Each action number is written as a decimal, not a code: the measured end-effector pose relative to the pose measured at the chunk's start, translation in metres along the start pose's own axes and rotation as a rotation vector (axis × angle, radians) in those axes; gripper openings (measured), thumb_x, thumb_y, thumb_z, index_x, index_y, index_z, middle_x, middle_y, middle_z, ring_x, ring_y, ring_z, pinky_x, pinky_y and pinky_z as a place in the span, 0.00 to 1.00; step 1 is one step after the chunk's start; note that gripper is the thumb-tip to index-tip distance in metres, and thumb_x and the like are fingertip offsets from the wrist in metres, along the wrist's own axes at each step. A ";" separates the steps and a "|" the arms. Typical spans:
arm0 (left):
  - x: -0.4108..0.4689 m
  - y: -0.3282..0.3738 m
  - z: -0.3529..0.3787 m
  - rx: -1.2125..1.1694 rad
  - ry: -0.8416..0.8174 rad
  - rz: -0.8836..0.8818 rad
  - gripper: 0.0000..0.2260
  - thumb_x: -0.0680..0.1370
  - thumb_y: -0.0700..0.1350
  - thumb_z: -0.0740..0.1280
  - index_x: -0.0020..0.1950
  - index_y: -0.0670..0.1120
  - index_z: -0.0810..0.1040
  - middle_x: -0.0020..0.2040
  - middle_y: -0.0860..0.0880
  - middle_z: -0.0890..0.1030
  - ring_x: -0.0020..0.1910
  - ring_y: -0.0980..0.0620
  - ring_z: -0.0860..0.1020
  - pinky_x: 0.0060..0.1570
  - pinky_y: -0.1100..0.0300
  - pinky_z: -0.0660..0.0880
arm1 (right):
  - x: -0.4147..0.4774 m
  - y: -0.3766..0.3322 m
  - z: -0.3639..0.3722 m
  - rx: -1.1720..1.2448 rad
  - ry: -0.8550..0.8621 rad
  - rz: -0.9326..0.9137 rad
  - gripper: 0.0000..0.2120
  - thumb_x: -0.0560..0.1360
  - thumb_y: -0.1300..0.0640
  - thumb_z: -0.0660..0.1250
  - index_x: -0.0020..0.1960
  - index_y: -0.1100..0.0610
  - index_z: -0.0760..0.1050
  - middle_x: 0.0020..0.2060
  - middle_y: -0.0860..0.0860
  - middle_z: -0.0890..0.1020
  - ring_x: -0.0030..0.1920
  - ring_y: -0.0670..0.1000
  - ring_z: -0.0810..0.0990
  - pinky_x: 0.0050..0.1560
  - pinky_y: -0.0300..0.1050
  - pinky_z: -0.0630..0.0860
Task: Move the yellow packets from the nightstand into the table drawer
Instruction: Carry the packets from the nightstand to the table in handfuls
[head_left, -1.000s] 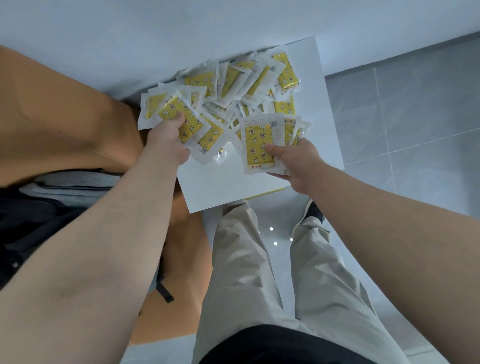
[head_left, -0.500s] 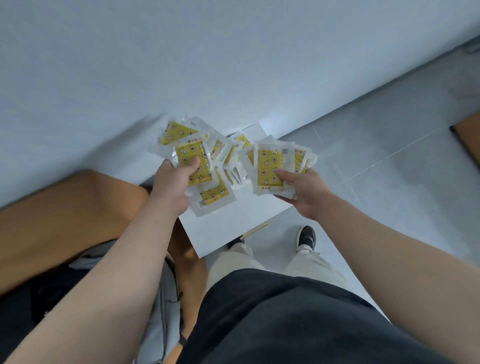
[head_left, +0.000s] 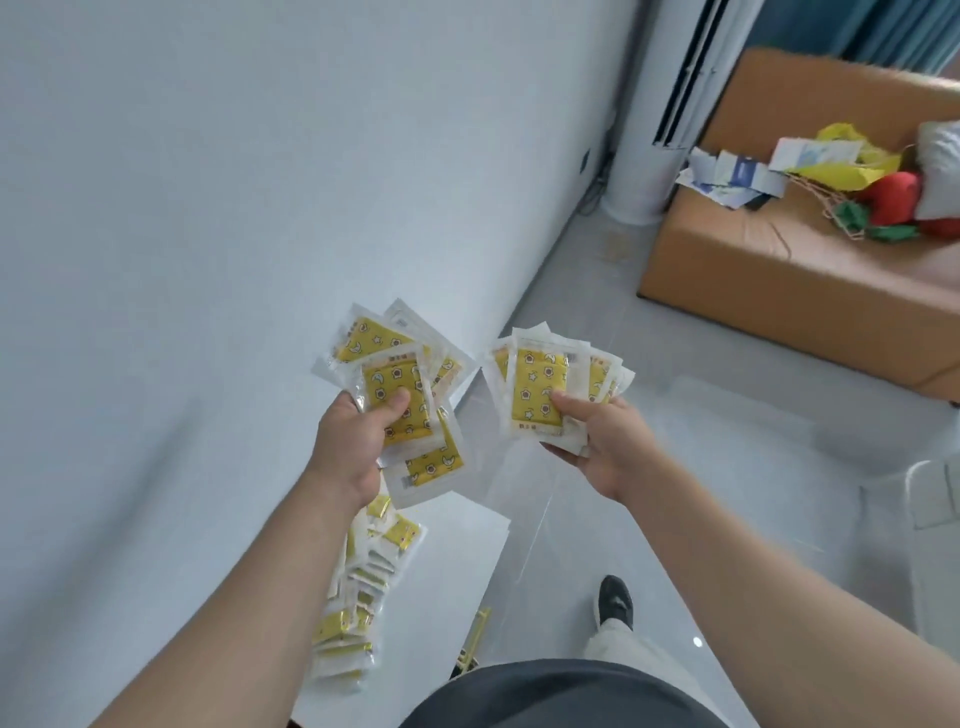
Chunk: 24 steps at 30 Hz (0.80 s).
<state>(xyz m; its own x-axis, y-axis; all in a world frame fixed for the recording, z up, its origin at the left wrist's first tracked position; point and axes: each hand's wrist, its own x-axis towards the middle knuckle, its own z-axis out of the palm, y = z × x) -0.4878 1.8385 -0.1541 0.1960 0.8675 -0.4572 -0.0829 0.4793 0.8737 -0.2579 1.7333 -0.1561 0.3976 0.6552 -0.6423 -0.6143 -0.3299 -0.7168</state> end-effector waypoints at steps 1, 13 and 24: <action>0.001 0.002 0.016 0.009 -0.047 -0.002 0.08 0.77 0.38 0.72 0.54 0.46 0.79 0.51 0.46 0.86 0.46 0.49 0.86 0.53 0.41 0.81 | -0.005 -0.008 -0.011 0.029 0.022 -0.023 0.17 0.75 0.65 0.73 0.61 0.55 0.77 0.50 0.52 0.88 0.48 0.55 0.88 0.44 0.53 0.83; -0.023 -0.011 0.206 0.150 -0.417 -0.055 0.14 0.78 0.38 0.71 0.63 0.43 0.79 0.55 0.45 0.86 0.56 0.41 0.84 0.58 0.36 0.78 | -0.051 -0.065 -0.161 0.298 0.235 -0.210 0.12 0.76 0.65 0.72 0.57 0.55 0.76 0.47 0.52 0.88 0.48 0.55 0.87 0.50 0.56 0.83; -0.096 -0.076 0.400 0.212 -0.585 -0.059 0.11 0.78 0.37 0.69 0.60 0.46 0.80 0.55 0.45 0.86 0.54 0.42 0.84 0.53 0.40 0.80 | -0.092 -0.104 -0.361 0.440 0.362 -0.309 0.15 0.76 0.64 0.72 0.61 0.54 0.76 0.46 0.51 0.88 0.46 0.53 0.88 0.47 0.55 0.83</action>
<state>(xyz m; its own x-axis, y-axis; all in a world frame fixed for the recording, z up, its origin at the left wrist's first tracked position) -0.1097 1.6653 -0.1106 0.7022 0.5946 -0.3916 0.1282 0.4355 0.8910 0.0159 1.4623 -0.1205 0.7581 0.3797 -0.5303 -0.6263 0.1968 -0.7543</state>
